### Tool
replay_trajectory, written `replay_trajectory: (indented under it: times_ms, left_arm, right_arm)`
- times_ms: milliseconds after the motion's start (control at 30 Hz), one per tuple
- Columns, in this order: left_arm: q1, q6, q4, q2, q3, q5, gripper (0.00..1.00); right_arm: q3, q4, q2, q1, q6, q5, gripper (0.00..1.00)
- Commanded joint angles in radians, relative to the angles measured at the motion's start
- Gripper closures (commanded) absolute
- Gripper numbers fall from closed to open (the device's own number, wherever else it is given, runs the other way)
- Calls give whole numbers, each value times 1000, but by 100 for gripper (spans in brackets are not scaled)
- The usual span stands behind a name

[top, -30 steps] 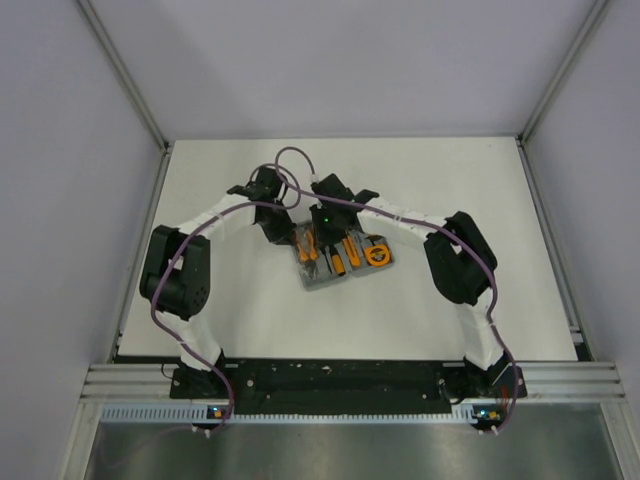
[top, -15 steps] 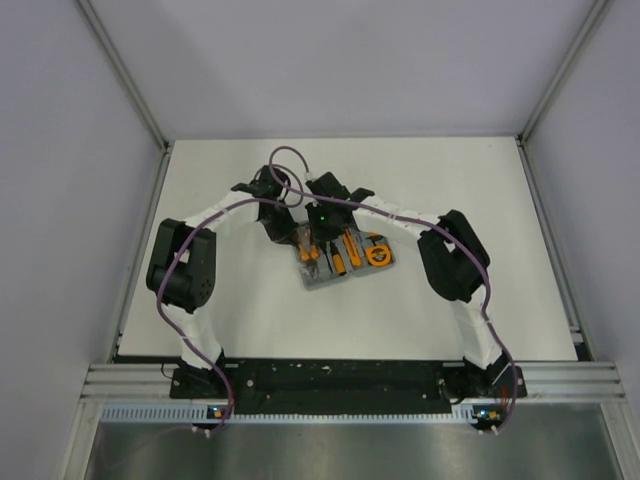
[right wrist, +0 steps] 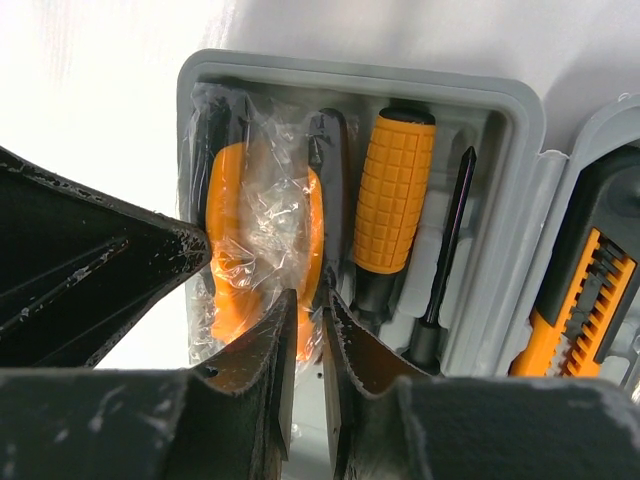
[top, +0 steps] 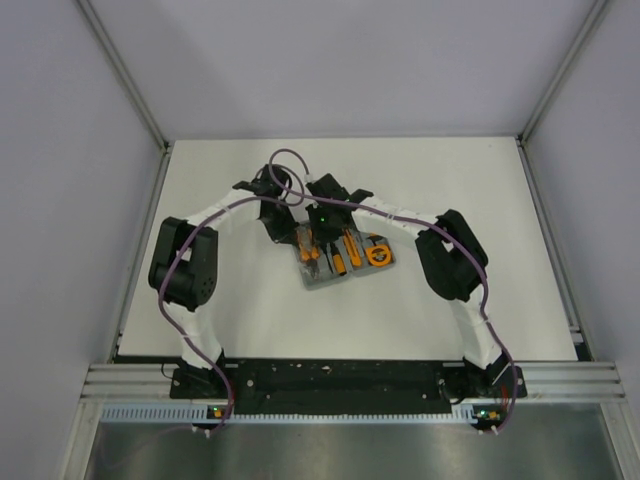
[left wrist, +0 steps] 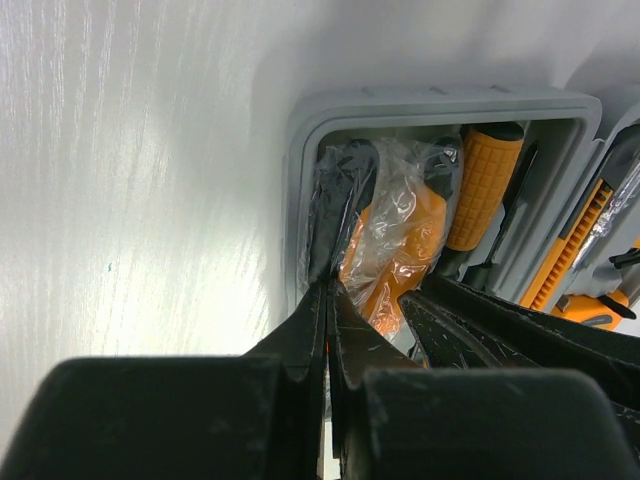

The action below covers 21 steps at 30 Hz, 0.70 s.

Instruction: Pack the tool kit

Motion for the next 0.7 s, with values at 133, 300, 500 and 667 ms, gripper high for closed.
replay_trajectory:
  times_ms: [133, 300, 500, 667]
  left_arm:
    - [-58, -28, -151, 137, -16, -119, 100]
    - [-65, -45, -185, 181, -20, -166, 100]
    - [-73, -56, -191, 247, -28, -169, 100]
    - [-82, -54, -189, 289, -31, -176, 100]
  right_arm:
    - [6, 19, 12, 14, 8, 18, 85]
    - [6, 19, 13, 14, 24, 23, 85]
    - [-12, 19, 13, 14, 47, 23, 85]
    - [-32, 20, 27, 16, 57, 18, 85]
